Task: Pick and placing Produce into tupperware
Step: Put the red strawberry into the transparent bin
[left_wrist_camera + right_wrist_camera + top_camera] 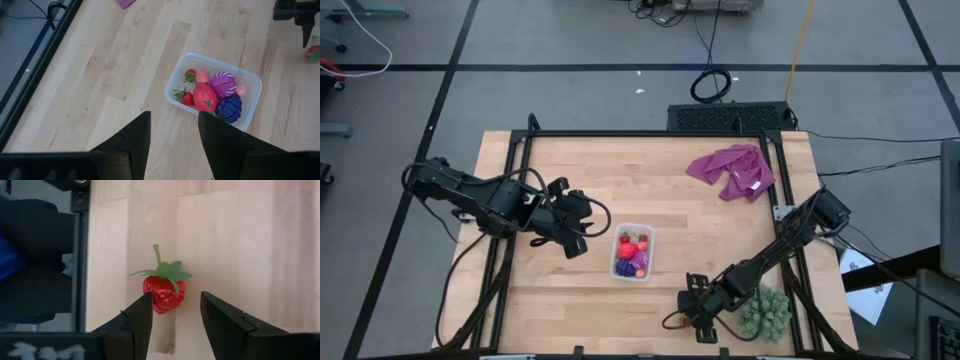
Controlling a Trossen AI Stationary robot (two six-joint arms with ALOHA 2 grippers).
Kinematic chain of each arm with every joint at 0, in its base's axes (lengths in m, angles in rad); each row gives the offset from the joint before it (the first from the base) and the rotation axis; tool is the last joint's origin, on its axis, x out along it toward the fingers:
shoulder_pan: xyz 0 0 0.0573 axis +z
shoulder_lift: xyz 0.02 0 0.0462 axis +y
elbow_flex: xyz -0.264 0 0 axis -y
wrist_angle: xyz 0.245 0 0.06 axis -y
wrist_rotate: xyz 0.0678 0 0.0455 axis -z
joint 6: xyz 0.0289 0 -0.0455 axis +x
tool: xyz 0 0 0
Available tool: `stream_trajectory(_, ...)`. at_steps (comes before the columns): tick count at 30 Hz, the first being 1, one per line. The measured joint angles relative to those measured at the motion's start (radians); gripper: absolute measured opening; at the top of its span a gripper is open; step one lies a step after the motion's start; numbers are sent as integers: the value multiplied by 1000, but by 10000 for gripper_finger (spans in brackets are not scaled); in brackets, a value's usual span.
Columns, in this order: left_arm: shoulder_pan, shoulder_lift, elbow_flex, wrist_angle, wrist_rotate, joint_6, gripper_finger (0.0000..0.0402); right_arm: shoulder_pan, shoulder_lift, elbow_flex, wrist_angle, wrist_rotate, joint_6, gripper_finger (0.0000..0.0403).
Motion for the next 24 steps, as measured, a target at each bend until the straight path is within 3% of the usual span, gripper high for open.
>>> stream_trajectory(15,0,0,0,-2,1,5,170,-65,-2,-2,-41,-9,-132,153)
stream_trajectory(24,0,0,0,-2,1,9,170,-84,0,-3,-57,-31,-88,153)
